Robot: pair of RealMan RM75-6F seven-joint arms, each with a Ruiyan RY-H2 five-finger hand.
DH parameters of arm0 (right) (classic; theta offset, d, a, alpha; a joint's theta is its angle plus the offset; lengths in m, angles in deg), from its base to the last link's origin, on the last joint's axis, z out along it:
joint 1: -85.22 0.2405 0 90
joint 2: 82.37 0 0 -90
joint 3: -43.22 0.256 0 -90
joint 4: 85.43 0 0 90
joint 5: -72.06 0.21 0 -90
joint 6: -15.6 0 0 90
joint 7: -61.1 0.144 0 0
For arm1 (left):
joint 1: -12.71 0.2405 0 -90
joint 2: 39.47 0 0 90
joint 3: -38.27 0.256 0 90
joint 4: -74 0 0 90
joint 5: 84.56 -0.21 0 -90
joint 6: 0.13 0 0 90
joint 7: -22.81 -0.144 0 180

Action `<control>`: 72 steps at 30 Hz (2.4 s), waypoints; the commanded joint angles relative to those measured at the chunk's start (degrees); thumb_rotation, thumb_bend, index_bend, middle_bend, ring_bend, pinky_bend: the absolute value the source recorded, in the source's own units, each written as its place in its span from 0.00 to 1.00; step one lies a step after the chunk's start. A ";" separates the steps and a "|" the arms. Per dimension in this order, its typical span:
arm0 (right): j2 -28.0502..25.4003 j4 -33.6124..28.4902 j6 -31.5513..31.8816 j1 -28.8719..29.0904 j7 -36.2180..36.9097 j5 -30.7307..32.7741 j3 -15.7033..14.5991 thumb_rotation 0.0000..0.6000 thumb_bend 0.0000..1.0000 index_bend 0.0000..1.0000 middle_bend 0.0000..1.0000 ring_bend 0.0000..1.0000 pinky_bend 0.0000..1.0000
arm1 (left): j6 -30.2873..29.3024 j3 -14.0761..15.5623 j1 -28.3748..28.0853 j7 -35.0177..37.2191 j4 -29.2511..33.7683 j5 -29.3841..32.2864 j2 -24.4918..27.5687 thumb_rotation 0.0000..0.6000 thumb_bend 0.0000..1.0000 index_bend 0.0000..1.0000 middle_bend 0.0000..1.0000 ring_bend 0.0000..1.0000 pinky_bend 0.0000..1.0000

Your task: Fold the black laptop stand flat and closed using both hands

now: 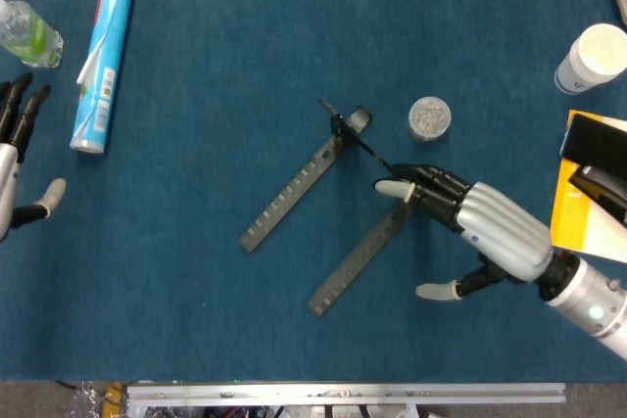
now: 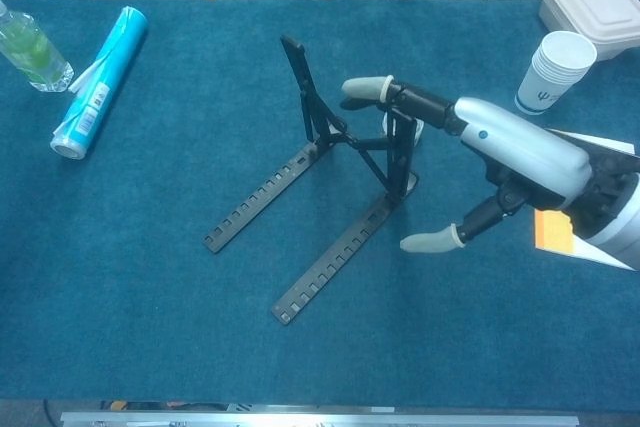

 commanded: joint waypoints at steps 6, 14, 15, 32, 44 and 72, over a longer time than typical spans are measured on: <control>1.76 0.74 -1.65 0.62 0.41 -0.27 -0.72 1.00 0.06 0.00 0.12 0.00 0.10 | -0.26 0.08 0.16 0.13 0.00 -0.09 0.00 1.00 0.26 0.02 0.00 0.00 0.00; 2.13 1.26 -1.55 0.49 0.19 0.12 -0.86 1.00 0.06 0.00 0.12 0.00 0.10 | -0.31 0.18 0.30 0.46 -0.29 -0.08 0.08 1.00 0.26 0.02 0.00 0.00 0.00; 1.93 1.23 -1.22 0.39 0.08 0.44 -0.56 1.00 0.06 0.00 0.12 0.00 0.10 | -0.19 0.17 0.23 0.46 -0.35 -0.08 0.14 1.00 0.26 0.02 0.00 0.00 0.00; -1.65 1.71 1.39 -1.09 -17.16 0.46 3.40 1.00 0.06 0.00 0.12 0.00 0.10 | 8.42 0.46 -6.68 -4.07 -0.60 -4.90 1.89 1.00 0.26 0.02 0.00 0.00 0.00; -3.52 4.69 -4.08 -1.06 -31.04 -0.59 2.03 1.00 0.00 0.00 0.08 0.00 0.11 | 13.80 -0.13 -11.90 -5.50 -2.14 -6.15 0.07 1.00 0.26 0.02 0.00 0.00 0.00; 13.94 25.46 -12.99 2.97 -38.70 3.40 4.60 1.00 0.00 0.00 0.00 0.00 0.04 | 10.26 1.37 -10.60 -3.09 -3.54 -5.47 1.38 1.00 0.26 0.02 0.00 0.00 0.00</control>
